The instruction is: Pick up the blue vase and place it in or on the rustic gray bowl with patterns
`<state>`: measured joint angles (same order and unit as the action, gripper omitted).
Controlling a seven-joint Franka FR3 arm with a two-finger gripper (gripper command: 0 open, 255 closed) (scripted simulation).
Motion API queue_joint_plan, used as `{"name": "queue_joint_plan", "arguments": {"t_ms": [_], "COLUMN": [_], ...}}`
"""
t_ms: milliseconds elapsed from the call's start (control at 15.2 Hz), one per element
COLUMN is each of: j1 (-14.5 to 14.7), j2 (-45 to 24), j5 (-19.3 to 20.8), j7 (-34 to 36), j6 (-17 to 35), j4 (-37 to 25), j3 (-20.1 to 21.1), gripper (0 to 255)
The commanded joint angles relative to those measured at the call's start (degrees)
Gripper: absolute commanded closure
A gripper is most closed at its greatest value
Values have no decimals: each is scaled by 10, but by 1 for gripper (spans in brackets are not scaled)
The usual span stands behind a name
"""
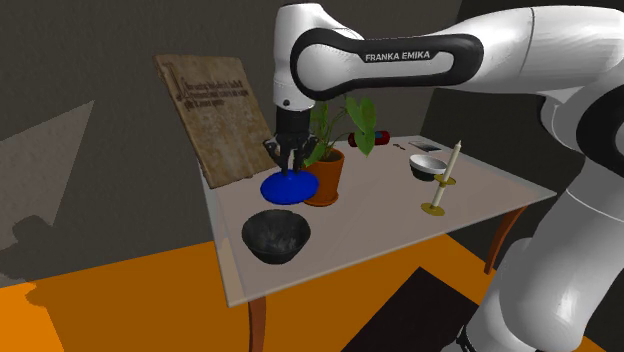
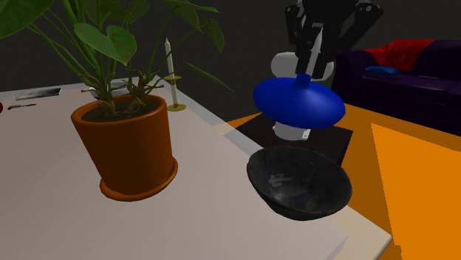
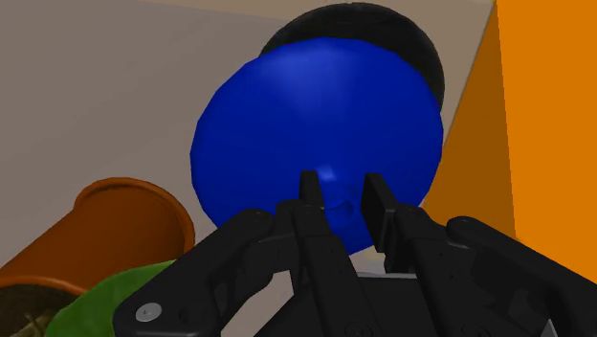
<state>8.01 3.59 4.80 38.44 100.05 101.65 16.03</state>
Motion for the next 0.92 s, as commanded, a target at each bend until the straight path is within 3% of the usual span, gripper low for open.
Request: {"name": "queue_joint_plan", "arguments": {"t_ms": [0,858], "j1": [10,9], "j2": [-29,-30], "j5": [8,11], "j7": [24,33], "j6": [-9,90], "j4": [-35,64], "j3": [12,11], "gripper": [255,255]}}
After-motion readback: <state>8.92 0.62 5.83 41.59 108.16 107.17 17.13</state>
